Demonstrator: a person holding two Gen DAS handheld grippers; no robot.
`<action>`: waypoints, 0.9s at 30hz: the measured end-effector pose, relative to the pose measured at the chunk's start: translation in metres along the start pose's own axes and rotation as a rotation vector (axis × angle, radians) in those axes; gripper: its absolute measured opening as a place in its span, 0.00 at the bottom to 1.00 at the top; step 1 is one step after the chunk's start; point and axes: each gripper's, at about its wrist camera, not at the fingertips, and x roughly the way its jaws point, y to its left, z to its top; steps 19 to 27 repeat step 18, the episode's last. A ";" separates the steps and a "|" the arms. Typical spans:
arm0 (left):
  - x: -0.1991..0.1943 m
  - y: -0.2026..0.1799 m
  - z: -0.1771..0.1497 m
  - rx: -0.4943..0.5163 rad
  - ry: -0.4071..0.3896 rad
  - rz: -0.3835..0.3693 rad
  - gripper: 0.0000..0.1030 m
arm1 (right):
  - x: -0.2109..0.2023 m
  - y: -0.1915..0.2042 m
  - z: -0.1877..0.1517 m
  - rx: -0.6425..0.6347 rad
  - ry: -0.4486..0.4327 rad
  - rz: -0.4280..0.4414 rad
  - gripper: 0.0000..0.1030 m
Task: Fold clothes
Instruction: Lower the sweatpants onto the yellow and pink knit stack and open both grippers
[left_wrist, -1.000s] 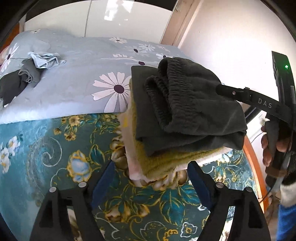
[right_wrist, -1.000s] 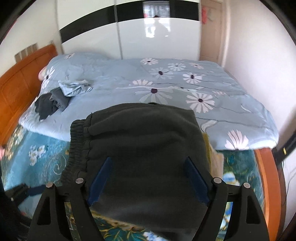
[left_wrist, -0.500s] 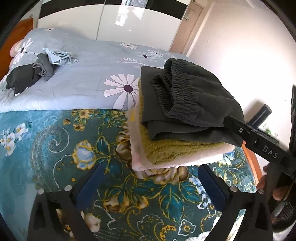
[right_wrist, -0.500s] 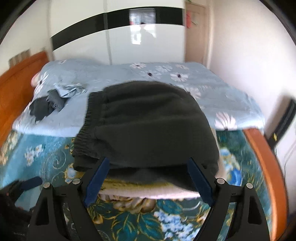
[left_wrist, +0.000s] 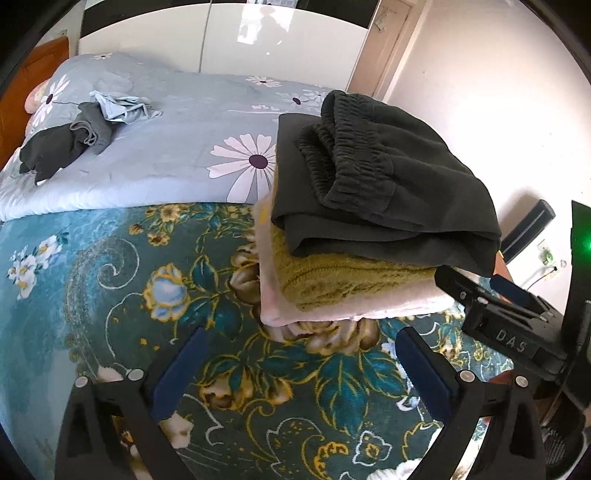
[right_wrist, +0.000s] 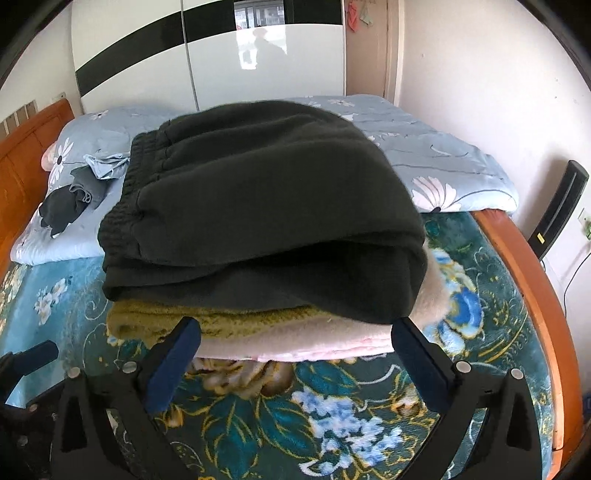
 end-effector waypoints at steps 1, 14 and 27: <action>0.000 -0.001 -0.001 -0.001 0.001 -0.002 1.00 | 0.001 0.000 0.000 0.002 0.001 -0.009 1.00; -0.003 0.001 -0.003 -0.001 0.002 0.014 1.00 | -0.008 0.003 -0.001 0.014 -0.028 -0.057 1.00; -0.004 0.005 -0.004 -0.016 0.006 0.012 1.00 | -0.005 0.009 -0.002 0.005 -0.015 -0.043 1.00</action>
